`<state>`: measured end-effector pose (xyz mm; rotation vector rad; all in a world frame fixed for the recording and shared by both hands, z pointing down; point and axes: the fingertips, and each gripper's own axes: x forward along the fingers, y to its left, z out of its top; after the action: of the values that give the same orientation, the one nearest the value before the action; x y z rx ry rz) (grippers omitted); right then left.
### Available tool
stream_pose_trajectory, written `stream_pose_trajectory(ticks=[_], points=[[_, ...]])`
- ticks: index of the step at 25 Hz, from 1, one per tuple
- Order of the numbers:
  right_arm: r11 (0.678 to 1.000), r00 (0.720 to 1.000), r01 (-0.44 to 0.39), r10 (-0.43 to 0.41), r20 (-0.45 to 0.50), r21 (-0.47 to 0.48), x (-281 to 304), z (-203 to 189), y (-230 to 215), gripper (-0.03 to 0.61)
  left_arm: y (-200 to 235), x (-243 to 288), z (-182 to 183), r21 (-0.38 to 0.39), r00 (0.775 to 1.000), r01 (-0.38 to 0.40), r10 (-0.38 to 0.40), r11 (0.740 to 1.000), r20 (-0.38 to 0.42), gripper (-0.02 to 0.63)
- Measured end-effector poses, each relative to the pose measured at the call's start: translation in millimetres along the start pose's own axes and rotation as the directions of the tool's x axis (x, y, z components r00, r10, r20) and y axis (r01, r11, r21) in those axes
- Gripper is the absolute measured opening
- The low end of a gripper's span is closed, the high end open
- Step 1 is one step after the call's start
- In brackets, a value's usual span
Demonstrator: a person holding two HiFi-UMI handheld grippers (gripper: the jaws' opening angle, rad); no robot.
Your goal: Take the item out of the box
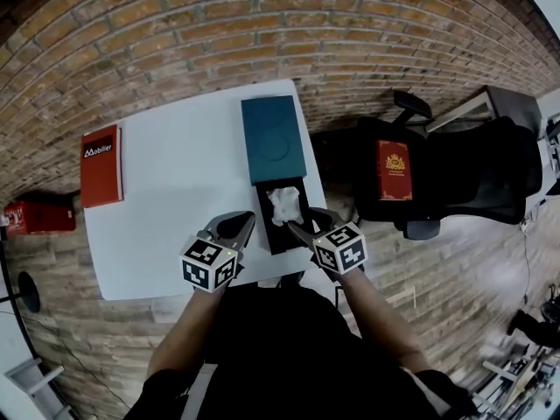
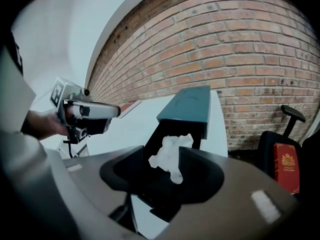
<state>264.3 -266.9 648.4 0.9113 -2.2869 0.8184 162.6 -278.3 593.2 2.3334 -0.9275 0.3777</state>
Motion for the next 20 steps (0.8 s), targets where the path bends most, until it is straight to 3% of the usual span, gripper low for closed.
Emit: stream_pose_trajectory(ticks=[8, 15, 20], points=[[0.999, 0.998, 0.004, -0.007, -0.068, -0.036, 27, 10, 2, 0.244, 28, -14, 2, -0.028, 1.0, -0.009, 0.01, 1.0, 0.019, 0.006], [0.98, 0.97, 0.051, -0.094, -0.223, -0.192, 54, -15, 11, 0.264, 46, -19, 15, -0.023, 0.999, 0.013, -0.012, 1.0, 0.043, 0.006], [0.983, 0.959, 0.065, -0.11, -0.26, -0.174, 66, -19, 9, 0.262, 54, -23, 29, -0.012, 0.998, 0.026, -0.025, 1.0, 0.062, 0.006]])
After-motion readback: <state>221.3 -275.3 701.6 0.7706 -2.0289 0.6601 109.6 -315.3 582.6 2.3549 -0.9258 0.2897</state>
